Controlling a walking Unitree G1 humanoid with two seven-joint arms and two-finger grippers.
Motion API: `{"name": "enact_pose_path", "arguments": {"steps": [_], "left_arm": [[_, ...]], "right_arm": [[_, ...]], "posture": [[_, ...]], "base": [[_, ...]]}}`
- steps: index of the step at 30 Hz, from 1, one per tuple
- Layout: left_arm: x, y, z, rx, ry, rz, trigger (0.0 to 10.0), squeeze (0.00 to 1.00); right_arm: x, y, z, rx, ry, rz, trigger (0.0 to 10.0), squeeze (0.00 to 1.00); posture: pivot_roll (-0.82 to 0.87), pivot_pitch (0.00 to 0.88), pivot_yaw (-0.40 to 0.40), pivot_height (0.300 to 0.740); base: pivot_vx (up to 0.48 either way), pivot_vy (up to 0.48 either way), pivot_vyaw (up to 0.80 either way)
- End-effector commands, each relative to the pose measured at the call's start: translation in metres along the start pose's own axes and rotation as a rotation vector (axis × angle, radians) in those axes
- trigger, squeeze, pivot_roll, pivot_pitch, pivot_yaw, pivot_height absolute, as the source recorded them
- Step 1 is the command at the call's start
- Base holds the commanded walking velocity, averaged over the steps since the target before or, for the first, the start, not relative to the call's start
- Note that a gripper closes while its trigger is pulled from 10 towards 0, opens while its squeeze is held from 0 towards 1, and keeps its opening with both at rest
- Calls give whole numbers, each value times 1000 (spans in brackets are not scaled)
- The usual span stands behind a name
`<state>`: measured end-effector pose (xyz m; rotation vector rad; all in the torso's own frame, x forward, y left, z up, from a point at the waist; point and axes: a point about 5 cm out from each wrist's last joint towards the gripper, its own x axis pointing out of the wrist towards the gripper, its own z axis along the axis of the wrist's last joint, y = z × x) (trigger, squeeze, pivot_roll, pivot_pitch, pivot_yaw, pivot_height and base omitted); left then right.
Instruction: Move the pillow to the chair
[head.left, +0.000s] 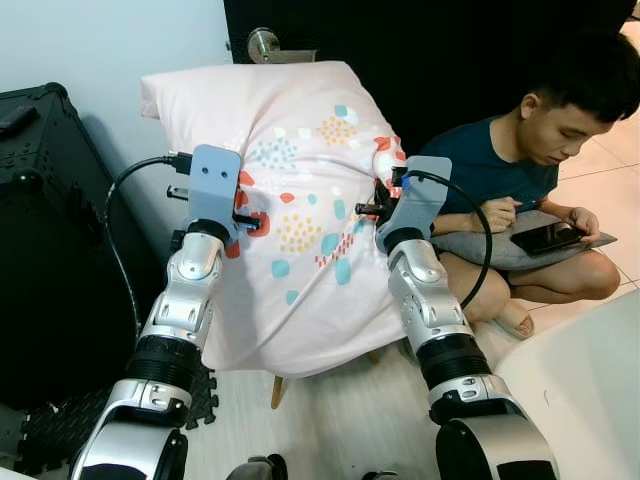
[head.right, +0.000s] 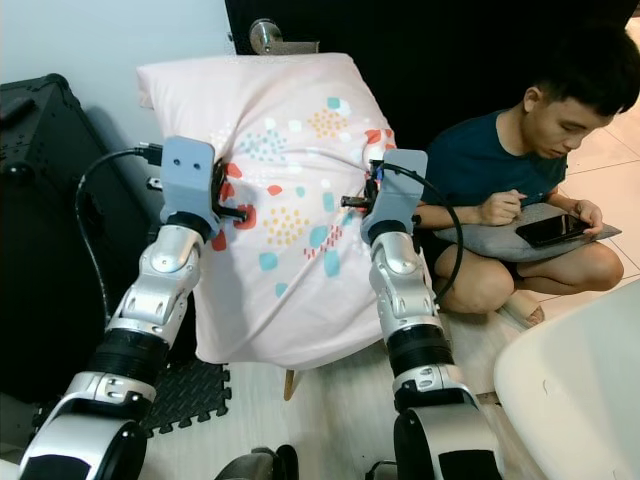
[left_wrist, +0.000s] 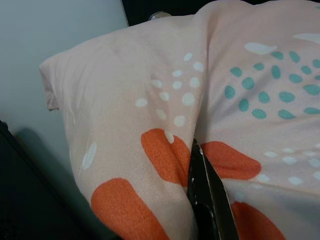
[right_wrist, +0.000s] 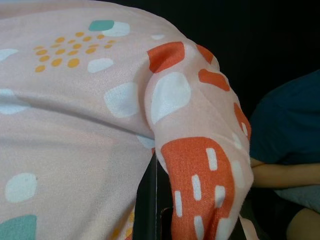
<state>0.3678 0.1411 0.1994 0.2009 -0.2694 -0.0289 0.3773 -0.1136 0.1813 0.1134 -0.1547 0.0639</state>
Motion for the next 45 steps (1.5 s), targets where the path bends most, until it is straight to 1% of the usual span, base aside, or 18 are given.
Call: {"name": "enact_pose_path", "arguments": {"steps": [1, 6, 7, 10, 16, 17, 19, 23, 28, 32, 41, 45], "left_arm": [[1, 2, 11, 6, -54, 14, 10000, 0], [2, -2, 11, 8, -60, -7, 10000, 0], [2, -3, 11, 20, -61, -17, 10000, 0], [2, -4, 11, 26, -60, -22, 10000, 0], [0, -5, 10, 24, -55, -22, 10000, 0], [0, -5, 10, 24, -54, -22, 10000, 0], [0, -5, 10, 24, -54, -22, 10000, 0], [0, -4, 10, 20, -57, -15, 10000, 0], [0, -3, 10, 21, -57, -16, 10000, 0], [0, -2, 10, 22, -59, -15, 10000, 0], [1, -1, 10, 24, -60, -11, 10000, 0], [1, -1, 10, 24, -58, -9, 10000, 0]], "right_arm": [[0, 4, 4, 8, -30, 17, 10000, 0], [-2, 5, 0, 6, -25, 21, 10000, 0], [-3, 4, -1, 6, -24, 22, 10000, 0], [-4, 5, -1, 26, -38, 29, 10000, 0], [-4, 5, 0, 23, -40, 37, 10000, 0], [-3, 5, 0, 34, -40, 40, 10000, 0], [-3, 5, 0, 34, -40, 40, 10000, 0], [-3, 6, 0, 30, -39, 45, 10000, 0], [-3, 6, -1, 25, -34, 50, 10000, 0], [-5, 7, -1, 40, -53, 55, 10000, 0], [-6, 8, -4, 33, -35, 62, 10000, 0], [-6, 8, -7, 18, -17, 68, 10000, 0]], "posture": [[61, 118, 7, 715], [62, 116, 10, 700], [60, 114, 11, 695], [60, 113, 12, 695], [58, 108, 11, 695], [59, 103, 9, 690], [59, 103, 9, 690], [59, 99, 8, 675], [60, 97, 8, 675], [61, 93, 10, 655], [61, 100, 9, 655], [62, 104, 8, 645]], "base": [[0, 0, 0], [0, 0, 0], [0, 0, 0], [0, 0, 0], [0, 0, 0], [0, 0, 0], [0, 0, 0], [0, 0, 0], [0, 0, 0], [0, 0, 0], [0, 0, 0], [0, 0, 0]]}}
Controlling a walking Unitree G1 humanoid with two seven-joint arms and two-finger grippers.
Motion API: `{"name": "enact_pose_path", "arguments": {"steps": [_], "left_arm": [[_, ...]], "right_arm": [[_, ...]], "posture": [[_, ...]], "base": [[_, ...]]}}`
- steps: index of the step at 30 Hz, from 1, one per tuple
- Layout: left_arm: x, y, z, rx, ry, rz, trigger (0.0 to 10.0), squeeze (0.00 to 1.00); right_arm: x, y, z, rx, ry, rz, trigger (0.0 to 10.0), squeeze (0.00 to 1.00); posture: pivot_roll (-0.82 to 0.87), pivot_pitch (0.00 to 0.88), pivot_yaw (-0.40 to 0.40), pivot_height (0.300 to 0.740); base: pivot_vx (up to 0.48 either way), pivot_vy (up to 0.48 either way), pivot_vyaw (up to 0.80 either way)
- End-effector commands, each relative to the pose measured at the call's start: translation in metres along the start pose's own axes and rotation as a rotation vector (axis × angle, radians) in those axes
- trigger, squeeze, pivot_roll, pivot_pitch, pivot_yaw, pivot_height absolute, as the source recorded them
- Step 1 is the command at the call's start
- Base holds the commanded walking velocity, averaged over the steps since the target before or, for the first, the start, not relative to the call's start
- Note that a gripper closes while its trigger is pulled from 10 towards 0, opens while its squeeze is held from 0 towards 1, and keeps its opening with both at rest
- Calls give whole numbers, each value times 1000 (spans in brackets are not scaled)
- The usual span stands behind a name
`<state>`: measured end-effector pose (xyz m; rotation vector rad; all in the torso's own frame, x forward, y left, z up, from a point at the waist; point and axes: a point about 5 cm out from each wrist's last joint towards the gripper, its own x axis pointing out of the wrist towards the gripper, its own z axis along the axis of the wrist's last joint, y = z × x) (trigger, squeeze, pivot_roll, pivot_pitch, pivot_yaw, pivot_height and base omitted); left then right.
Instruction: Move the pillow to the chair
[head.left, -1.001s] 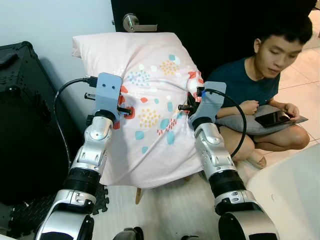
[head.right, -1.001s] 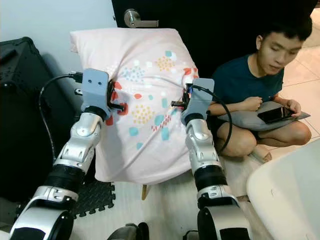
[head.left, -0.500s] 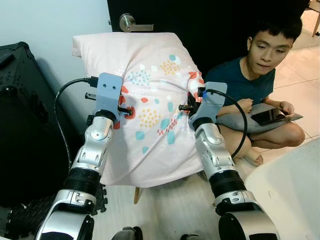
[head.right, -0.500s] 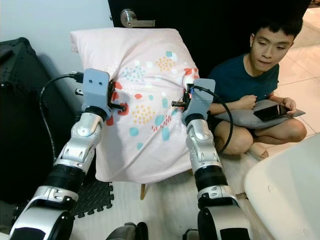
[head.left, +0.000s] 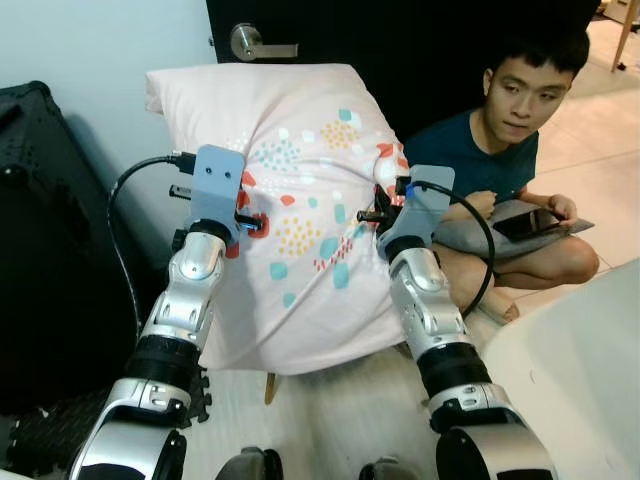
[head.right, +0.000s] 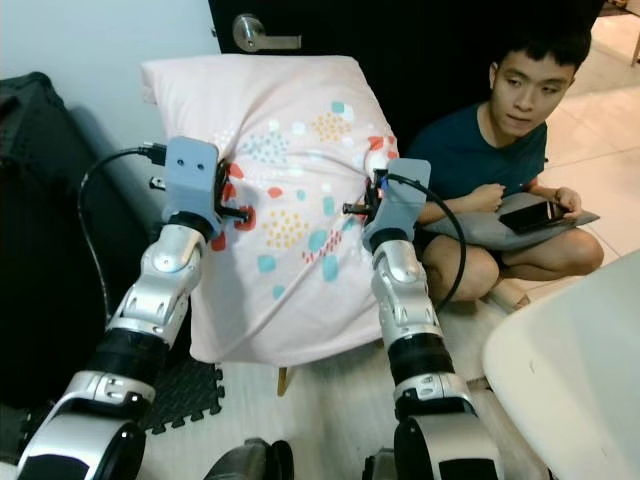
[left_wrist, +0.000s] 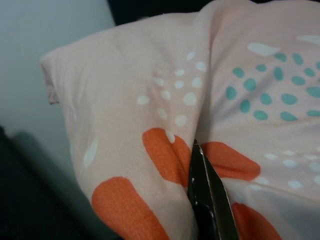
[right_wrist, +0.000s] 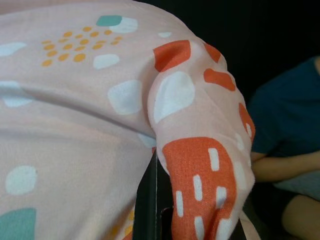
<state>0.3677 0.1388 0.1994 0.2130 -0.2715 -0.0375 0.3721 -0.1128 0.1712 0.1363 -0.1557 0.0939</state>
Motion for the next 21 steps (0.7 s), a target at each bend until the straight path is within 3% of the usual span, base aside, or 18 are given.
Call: {"name": "enact_pose_path", "arguments": {"steps": [1, 21], "left_arm": [[1, 2, 10, 14, -54, 2, 10000, 0], [-1, 5, 7, 17, -44, 17, 10000, 0]], "right_arm": [[1, 8, 2, -18, -9, 39, 10000, 0], [2, 9, 2, -24, -4, 54, 10000, 0]], "posture": [[62, 106, 9, 645], [61, 119, 3, 645]], "base": [[0, 0, 0], [0, 0, 0]]}}
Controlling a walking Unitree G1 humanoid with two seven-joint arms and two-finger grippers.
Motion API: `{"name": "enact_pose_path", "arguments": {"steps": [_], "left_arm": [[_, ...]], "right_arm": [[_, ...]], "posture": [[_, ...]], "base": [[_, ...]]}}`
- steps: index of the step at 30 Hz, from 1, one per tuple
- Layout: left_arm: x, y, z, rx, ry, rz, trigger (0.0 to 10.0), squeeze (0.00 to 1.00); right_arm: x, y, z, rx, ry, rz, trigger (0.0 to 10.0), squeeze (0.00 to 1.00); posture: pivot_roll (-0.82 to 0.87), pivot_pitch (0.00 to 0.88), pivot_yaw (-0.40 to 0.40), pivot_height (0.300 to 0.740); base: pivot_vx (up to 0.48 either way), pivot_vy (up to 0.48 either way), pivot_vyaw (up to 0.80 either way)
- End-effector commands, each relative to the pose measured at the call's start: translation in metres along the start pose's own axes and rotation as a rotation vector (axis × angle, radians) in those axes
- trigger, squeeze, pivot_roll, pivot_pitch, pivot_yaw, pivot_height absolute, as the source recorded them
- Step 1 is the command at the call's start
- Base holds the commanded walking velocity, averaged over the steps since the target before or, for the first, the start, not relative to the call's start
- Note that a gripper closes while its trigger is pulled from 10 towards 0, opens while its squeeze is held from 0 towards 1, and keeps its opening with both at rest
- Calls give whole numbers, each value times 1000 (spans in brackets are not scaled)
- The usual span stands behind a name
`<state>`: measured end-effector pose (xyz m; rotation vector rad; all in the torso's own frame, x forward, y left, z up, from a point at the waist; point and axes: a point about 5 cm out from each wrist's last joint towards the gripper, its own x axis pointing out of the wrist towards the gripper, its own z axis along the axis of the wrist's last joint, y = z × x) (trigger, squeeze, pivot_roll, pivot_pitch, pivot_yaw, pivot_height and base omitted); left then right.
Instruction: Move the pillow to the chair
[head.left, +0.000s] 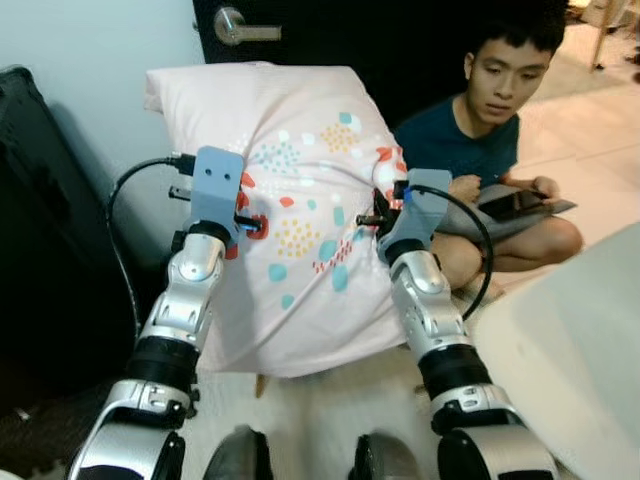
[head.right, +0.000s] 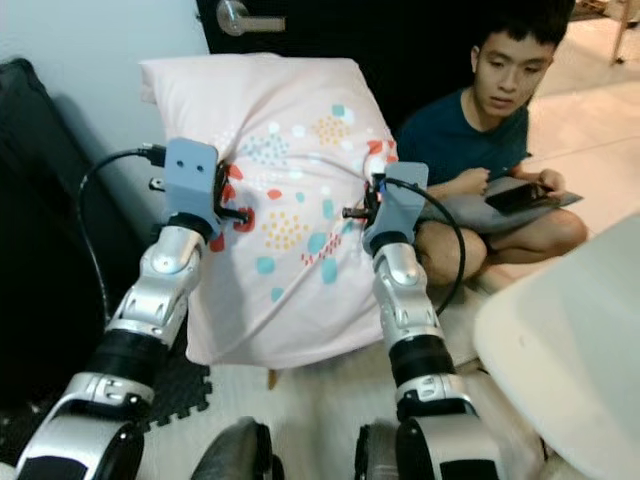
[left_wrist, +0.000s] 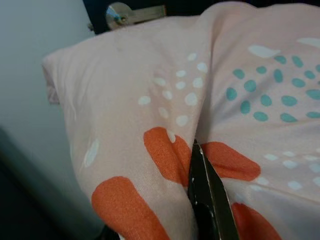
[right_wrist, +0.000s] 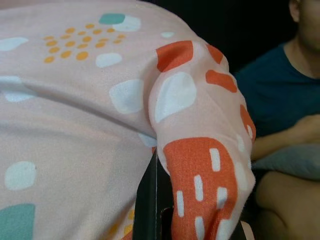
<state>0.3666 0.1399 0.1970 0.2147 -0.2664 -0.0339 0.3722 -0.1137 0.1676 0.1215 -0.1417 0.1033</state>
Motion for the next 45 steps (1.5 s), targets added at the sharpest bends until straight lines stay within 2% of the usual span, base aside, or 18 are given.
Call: {"name": "enact_pose_path", "arguments": {"steps": [1, 36, 41, 45], "left_arm": [[0, 5, 9, 15, -49, 15, 10000, 0], [0, 5, 7, 28, -32, 9, 10000, 0], [-3, 4, 4, 29, -25, 5, 10000, 0], [-4, 4, 2, 30, -21, 6, 10000, 0]], "right_arm": [[3, 10, 5, -11, -19, 45, 10000, 0], [2, 10, 1, -10, 5, 50, 10000, 0], [-1, 9, 1, -8, -1, 51, 10000, 0], [-2, 8, 2, -15, -2, 51, 10000, 0]], "posture": [[61, 119, 3, 645], [61, 139, 2, 645], [51, 152, 1, 625], [45, 161, -2, 625]], "base": [[0, 0, 0], [0, 0, 0], [0, 0, 0], [0, 0, 0]]}}
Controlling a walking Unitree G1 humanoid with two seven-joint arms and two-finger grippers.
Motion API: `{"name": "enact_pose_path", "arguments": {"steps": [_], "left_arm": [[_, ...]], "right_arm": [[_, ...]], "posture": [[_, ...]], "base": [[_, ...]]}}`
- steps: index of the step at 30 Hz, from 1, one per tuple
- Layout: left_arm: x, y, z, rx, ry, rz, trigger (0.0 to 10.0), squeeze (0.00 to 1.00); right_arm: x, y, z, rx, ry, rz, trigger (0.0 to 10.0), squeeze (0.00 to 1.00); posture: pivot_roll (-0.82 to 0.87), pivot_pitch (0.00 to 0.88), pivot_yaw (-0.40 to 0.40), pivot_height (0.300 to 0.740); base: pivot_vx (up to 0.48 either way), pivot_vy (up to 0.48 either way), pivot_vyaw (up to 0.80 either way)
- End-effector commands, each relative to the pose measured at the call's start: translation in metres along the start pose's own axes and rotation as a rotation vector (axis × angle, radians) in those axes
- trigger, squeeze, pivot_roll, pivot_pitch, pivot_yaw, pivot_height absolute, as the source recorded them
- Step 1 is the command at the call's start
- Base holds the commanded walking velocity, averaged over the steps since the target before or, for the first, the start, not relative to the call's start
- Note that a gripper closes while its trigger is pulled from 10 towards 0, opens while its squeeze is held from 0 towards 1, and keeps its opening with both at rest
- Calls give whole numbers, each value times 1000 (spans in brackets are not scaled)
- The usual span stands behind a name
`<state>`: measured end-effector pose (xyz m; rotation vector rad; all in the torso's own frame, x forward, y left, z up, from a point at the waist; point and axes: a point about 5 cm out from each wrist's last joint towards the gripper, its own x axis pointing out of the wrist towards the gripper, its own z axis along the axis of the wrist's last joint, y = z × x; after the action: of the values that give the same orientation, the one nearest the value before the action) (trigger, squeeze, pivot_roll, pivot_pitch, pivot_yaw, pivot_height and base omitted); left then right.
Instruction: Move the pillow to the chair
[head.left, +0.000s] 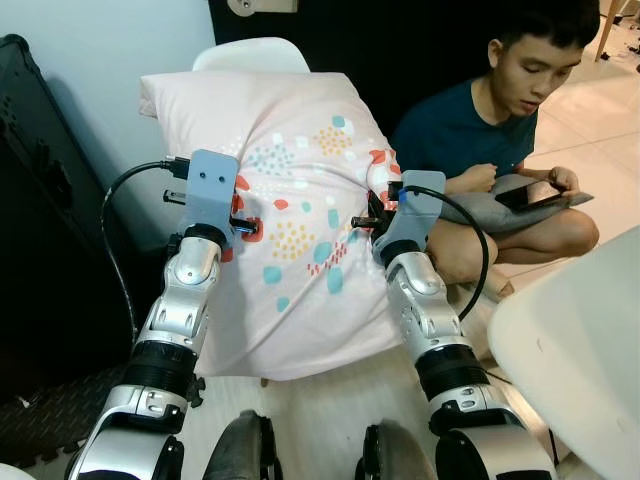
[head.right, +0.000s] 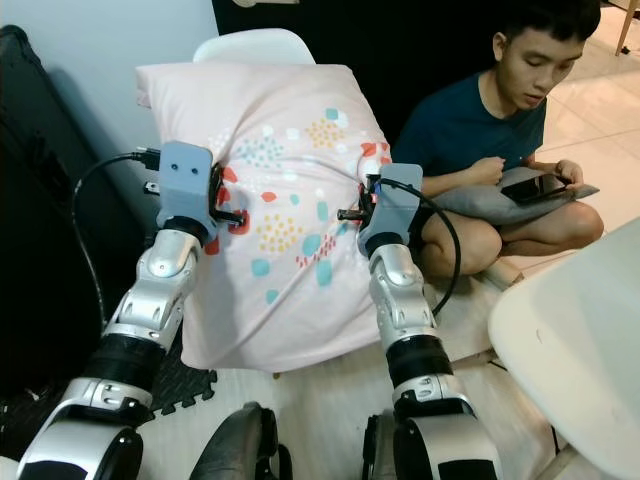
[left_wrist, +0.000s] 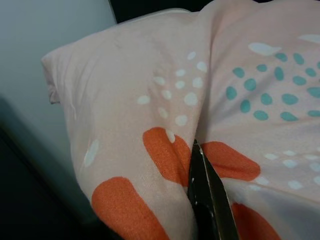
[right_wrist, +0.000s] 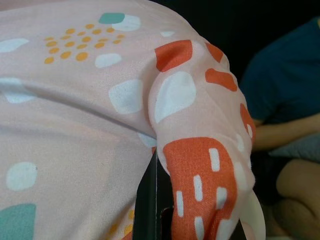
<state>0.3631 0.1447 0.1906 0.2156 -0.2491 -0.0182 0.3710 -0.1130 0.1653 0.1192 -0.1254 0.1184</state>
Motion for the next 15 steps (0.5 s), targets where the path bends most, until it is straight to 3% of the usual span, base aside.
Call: {"name": "enact_pose_path", "arguments": {"steps": [1, 15], "left_arm": [[0, 0, 8, 28, -39, -6, 10000, 0], [-6, 6, 5, 71, -37, -13, 10000, 0]], "right_arm": [[-1, 7, 5, -17, -20, 38, 10000, 0], [5, 9, 15, -15, -28, 55, 10000, 0]], "posture": [[39, 169, -6, 625], [32, 226, -17, 625]], "base": [[0, 0, 0], [0, 0, 0]]}}
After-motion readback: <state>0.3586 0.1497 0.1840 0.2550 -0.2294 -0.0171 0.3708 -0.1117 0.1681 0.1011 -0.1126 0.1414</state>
